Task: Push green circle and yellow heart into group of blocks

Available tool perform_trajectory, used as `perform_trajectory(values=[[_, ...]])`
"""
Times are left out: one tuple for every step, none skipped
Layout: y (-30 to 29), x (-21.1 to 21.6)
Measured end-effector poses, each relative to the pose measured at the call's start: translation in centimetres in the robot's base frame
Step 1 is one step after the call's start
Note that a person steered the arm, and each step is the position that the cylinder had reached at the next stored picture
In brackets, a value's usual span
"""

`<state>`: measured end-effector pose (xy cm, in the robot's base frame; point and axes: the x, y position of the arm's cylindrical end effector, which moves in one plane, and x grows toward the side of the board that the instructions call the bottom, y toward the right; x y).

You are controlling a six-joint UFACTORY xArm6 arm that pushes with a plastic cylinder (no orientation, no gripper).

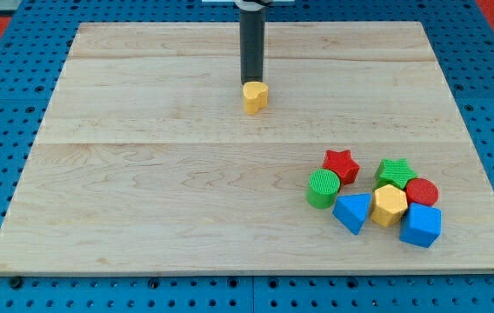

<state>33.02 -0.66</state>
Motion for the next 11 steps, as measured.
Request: perform_trajectory(values=[[-0.2,1.6],[0.6,3.9],[5.3,6.7],[11.2,9.7],[11.9,10.9],[11.4,10.8],[11.7,9.6],[12.6,9.6],[12.6,9.6],[12.6,9.5],[12.6,9.5]])
